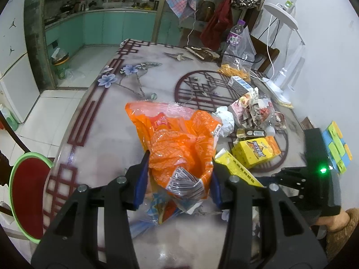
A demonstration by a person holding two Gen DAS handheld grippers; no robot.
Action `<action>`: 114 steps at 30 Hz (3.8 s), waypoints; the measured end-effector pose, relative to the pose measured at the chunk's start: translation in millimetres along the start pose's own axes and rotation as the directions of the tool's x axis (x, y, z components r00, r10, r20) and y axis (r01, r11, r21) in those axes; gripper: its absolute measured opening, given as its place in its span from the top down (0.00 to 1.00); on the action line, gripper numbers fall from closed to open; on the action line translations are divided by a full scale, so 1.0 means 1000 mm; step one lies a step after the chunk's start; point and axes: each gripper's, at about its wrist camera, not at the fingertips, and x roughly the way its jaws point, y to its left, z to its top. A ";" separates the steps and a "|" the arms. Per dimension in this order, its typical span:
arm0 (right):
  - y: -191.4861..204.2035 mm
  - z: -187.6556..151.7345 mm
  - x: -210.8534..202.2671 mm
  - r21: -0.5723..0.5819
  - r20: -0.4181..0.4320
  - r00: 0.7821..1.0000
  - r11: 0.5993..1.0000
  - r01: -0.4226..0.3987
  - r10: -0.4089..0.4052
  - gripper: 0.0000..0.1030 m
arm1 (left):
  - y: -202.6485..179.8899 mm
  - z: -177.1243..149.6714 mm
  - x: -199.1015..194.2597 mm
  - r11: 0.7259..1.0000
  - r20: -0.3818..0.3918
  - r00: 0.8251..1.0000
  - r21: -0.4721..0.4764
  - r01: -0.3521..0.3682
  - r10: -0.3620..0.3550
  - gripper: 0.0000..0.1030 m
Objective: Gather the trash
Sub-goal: 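Grasp and lift the yellow medicine box with the right tool while the left tool holds the orange bag, then carry the orange bag and yellow medicine box with both tools over the red bucket, then open both tools to drop the bag and box into the bucket, then move both tools back over the table toward the remaining trash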
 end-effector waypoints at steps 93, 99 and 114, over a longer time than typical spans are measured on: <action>0.244 0.163 0.054 0.062 0.197 0.903 0.915 -0.400 0.381 0.43 | 0.279 -0.049 -0.114 0.741 -0.010 0.797 -0.360 -0.566 0.604 0.35; 0.217 0.147 0.026 0.040 0.245 0.922 0.947 -0.317 0.299 0.38 | 0.261 -0.041 -0.108 0.778 0.033 0.817 -0.333 -0.534 0.575 0.32; 0.083 0.055 -0.064 0.123 0.347 0.932 0.990 0.068 -0.107 0.07 | 0.154 -0.009 -0.059 0.922 0.081 0.927 -0.173 -0.348 0.365 0.23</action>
